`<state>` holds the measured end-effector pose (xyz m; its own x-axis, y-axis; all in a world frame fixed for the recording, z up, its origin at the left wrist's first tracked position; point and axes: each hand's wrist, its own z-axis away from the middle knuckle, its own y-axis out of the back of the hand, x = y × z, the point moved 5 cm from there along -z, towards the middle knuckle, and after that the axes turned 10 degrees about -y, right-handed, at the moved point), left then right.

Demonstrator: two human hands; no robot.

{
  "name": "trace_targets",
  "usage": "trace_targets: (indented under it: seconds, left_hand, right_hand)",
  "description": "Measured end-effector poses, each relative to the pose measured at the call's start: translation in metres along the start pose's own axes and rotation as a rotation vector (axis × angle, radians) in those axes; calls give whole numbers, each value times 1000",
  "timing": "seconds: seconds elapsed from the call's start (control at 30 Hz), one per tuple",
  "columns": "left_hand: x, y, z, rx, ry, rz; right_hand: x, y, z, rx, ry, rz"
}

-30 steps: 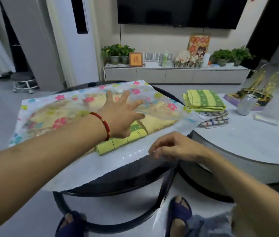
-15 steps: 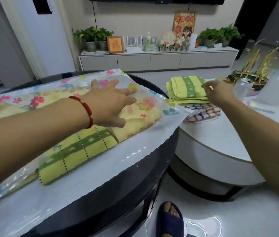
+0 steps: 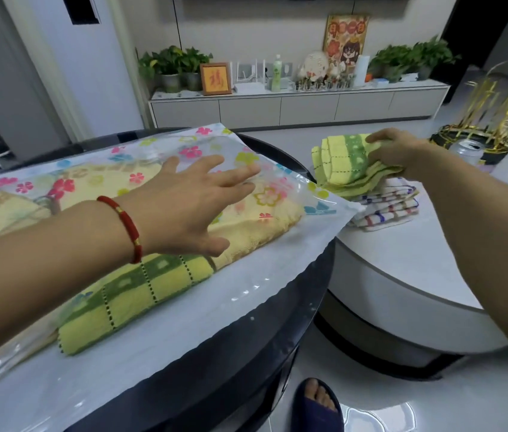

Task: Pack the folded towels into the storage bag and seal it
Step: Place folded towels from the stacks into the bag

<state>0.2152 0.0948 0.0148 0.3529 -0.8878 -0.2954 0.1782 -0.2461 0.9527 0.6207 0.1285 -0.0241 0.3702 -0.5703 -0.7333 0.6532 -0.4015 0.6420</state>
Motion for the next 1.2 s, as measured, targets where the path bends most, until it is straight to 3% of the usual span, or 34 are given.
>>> trace_targets:
  seconds: [0.17,0.33,0.47,0.57,0.63,0.7,0.83,1.0,1.1,1.2]
  left_hand:
    - [9,17,10,-5,-4,-141]
    - [10,49,22,-14,40,-142]
    - [5,81,35,-8,74,-44]
    - [3,100,40,-47,92,-51]
    - [4,109,41,-75,106,-74]
    - [4,114,40,-91,123,-85]
    - [-1,120,43,-88,163,-115]
    - [-4,117,45,-62,156,-102]
    - [3,111,43,-54,148,-73]
    - [9,106,38,-44,142,-66]
  right_hand:
    - [8,51,63,64,71,-221]
    - [26,100,166,-34,162,-326]
    - [33,96,258,-388,167,-453]
    - [26,40,319,-735,175,-414]
    - [14,-11,341,-843,200,-369]
    - [-5,-59,344,-820,224,-402]
    - [-33,-131,298,-433,227,-632]
    - [-18,-208,260,-503,36,-627]
    - [-23,-204,255,-430,51,-605]
    - [-20,-183,260,-389,104,-415]
